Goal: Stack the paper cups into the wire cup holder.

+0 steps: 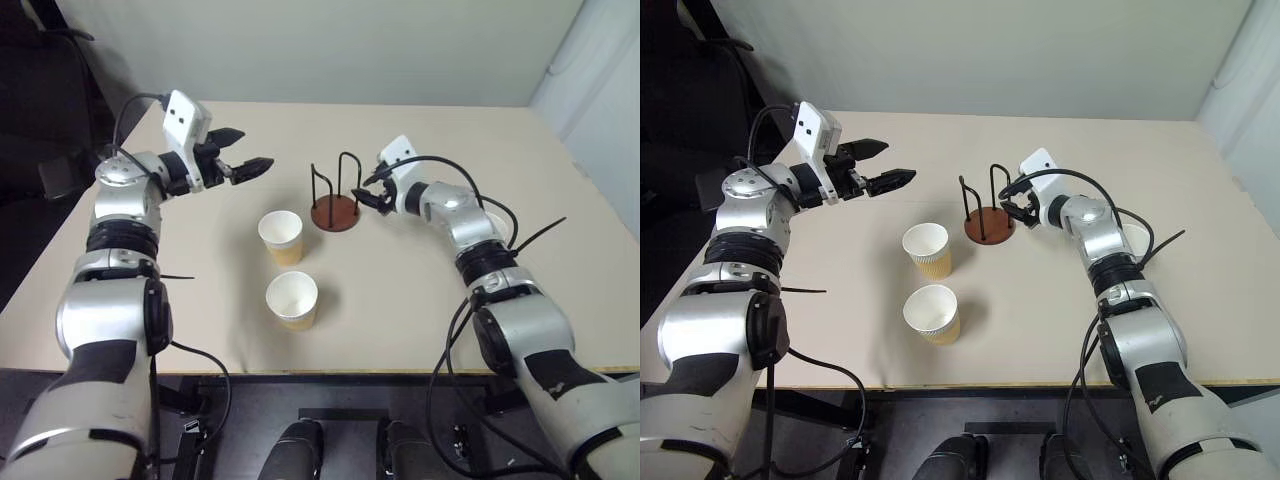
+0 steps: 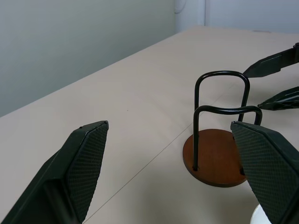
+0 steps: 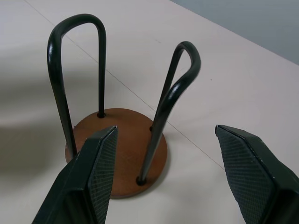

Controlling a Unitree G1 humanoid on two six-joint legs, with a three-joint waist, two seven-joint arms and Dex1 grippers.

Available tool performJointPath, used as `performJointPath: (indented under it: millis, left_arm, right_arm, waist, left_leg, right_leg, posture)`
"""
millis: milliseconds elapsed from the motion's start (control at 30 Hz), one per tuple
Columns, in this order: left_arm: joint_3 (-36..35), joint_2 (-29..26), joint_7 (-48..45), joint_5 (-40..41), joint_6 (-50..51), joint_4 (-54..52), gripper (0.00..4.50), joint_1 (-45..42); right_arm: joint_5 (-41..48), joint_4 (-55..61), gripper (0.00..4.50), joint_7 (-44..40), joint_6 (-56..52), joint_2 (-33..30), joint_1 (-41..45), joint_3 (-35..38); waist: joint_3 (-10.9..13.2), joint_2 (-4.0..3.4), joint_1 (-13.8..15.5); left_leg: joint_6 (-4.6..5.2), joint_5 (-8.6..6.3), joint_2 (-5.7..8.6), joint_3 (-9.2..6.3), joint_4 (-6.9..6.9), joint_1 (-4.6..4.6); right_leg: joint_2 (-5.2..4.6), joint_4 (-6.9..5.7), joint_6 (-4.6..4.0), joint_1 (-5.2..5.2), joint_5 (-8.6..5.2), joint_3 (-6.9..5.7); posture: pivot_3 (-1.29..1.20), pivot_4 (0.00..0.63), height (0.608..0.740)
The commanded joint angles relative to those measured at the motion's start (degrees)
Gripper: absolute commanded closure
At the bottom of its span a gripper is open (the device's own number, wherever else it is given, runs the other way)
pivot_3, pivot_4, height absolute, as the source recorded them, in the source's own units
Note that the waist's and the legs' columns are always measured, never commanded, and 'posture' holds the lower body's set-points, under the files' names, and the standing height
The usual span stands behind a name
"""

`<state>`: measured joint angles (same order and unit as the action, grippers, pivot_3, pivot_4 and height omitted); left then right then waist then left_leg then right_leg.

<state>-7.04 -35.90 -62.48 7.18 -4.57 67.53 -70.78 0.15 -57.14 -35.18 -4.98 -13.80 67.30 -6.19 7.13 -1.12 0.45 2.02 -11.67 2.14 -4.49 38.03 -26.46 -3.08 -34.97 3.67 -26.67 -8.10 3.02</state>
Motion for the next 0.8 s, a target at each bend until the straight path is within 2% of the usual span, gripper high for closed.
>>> performJointPath:
  millis: [33,400,500,700,733,800]
  left_arm:
    - [-1.19,-1.09,-0.43,0.85,0.03,-2.17,0.00,-0.43]
    - [-1.01,-1.26,-0.59,0.80,0.32,-2.78,0.00,-0.45]
    - [-1.03,-1.33,-0.62,0.80,0.38,-2.92,0.00,-0.30]
    - [-1.06,-1.42,-0.63,0.70,0.29,-2.78,0.00,-0.04]
    - [-1.03,-1.40,-0.66,0.67,0.27,-2.74,0.00,-0.02]
    - [-0.97,-1.35,-0.68,0.59,0.24,-2.63,0.00,-0.05]
  right_arm:
    - [-0.14,-1.33,1.16,1.20,2.28,0.90,2.89,1.35]
    - [-0.37,-7.54,1.16,3.59,4.46,5.56,7.05,2.25]
    - [-0.52,-7.69,2.05,3.21,4.62,6.10,6.86,2.19]
    - [-0.74,-6.88,4.30,1.34,3.31,5.78,5.84,1.74]
    - [-0.82,-6.57,4.48,0.97,2.84,5.54,5.61,1.68]
    - [-0.88,-5.55,4.48,0.10,1.66,4.92,5.01,1.64]
  waist:
    - [0.00,0.00,0.00]
    - [0.01,-0.01,-0.19]
    - [0.00,0.00,-0.16]
    - [0.00,0.00,-0.16]
    - [-0.01,0.01,-0.16]
    - [-0.02,0.03,-0.08]
  left_leg:
    - [-0.01,0.00,-0.01,-0.01,0.00,0.00]
    - [-0.07,-0.04,-0.09,0.00,-0.01,-0.08]
    - [-0.09,-0.06,-0.08,0.00,-0.01,-0.12]
    - [-0.18,0.01,-0.09,-0.03,0.05,-0.44]
    - [-0.25,0.05,-0.09,-0.03,0.06,-0.46]
    - [-0.28,0.07,-0.12,-0.06,0.07,-0.44]
  right_leg:
    - [-0.01,0.01,0.00,0.00,0.01,0.00]
    - [0.04,-0.02,-0.05,-0.11,0.02,-0.03]
    - [0.06,-0.01,-0.13,-0.13,-0.01,-0.07]
    - [0.05,-0.01,-0.08,-0.39,0.08,-0.13]
    - [0.05,-0.01,-0.08,-0.42,0.09,-0.13]
    - [0.06,-0.01,-0.07,-0.36,0.09,-0.18]
  posture:
    - [0.00,0.150,0.740]
    - [0.00,0.150,0.740]
    - [0.00,0.150,0.740]
    - [0.00,0.150,0.740]
    - [0.00,0.150,0.740]
    - [0.00,0.150,0.740]
